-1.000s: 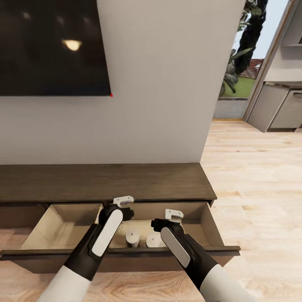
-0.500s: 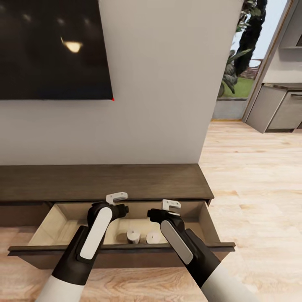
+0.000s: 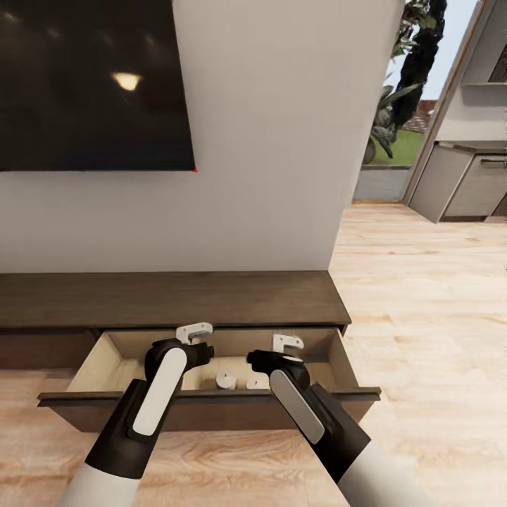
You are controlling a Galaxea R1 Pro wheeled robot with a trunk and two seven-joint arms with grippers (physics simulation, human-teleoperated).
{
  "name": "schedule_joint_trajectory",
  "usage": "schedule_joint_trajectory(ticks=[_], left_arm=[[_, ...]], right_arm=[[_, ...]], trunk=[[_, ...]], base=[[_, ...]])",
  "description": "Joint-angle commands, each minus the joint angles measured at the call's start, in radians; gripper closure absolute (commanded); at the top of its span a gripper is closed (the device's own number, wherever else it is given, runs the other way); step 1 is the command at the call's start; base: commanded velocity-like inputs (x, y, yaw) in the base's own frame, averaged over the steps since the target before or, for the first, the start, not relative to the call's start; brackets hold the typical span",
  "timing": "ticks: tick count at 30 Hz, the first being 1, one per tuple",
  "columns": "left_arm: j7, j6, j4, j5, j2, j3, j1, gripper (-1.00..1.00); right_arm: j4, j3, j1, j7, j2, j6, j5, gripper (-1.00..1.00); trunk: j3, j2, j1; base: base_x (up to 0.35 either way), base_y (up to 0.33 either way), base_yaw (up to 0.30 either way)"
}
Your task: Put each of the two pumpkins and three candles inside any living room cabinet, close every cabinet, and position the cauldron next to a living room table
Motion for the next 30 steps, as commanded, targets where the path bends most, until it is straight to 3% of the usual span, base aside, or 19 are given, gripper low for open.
schedule_joint_trajectory(ticks=[1, 12, 16, 19, 23, 27, 30], left_arm=[[0.01, 0.002, -0.001, 0.009, 0.0, 0.002, -0.001, -1.0], [0.01, 0.002, -0.001, 0.009, 0.001, 0.019, -0.001, -1.0], [0.01, 0.002, -0.001, 0.007, 0.002, 0.05, -0.001, -1.0], [0.01, 0.002, -0.001, 0.005, 0.001, 0.101, -0.001, -1.0], [0.01, 0.002, -0.001, -0.001, 0.003, 0.138, 0.0, -1.0], [0.01, 0.002, -0.001, 0.003, 0.042, 0.16, 0.015, -1.0], [0.01, 0.002, -0.002, 0.006, 0.056, 0.186, 0.034, -1.0]], right_arm=[[-0.001, 0.001, -0.001, -0.008, -0.001, 0.002, -0.007, -1.0], [-0.001, 0.001, -0.001, -0.008, -0.006, 0.001, -0.007, -1.0], [-0.002, 0.0, -0.001, -0.011, -0.006, 0.001, -0.007, -1.0], [-0.002, -0.001, -0.001, -0.012, -0.007, 0.001, -0.007, -1.0], [-0.002, -0.001, -0.001, -0.012, -0.007, 0.001, -0.007, -1.0], [-0.002, 0.001, -0.001, -0.013, -0.006, 0.003, -0.004, -1.0], [-0.002, 0.0, -0.001, -0.013, -0.007, 0.004, -0.004, -1.0]], trunk=[[0.002, 0.007, -0.005], [0.037, 0.084, -0.047], [0.043, 0.098, -0.054], [0.043, 0.098, -0.054], [0.043, 0.098, -0.054], [0.043, 0.098, -0.054], [0.043, 0.098, -0.054]], base=[[-0.324, 0.0, 0.0], [-0.324, 0.0, 0.0], [-0.296, 0.0, 0.0], [-0.154, 0.0, 0.0], [-0.045, 0.0, 0.016], [-0.008, 0.0, 0.178], [-0.002, 0.0, 0.263]])
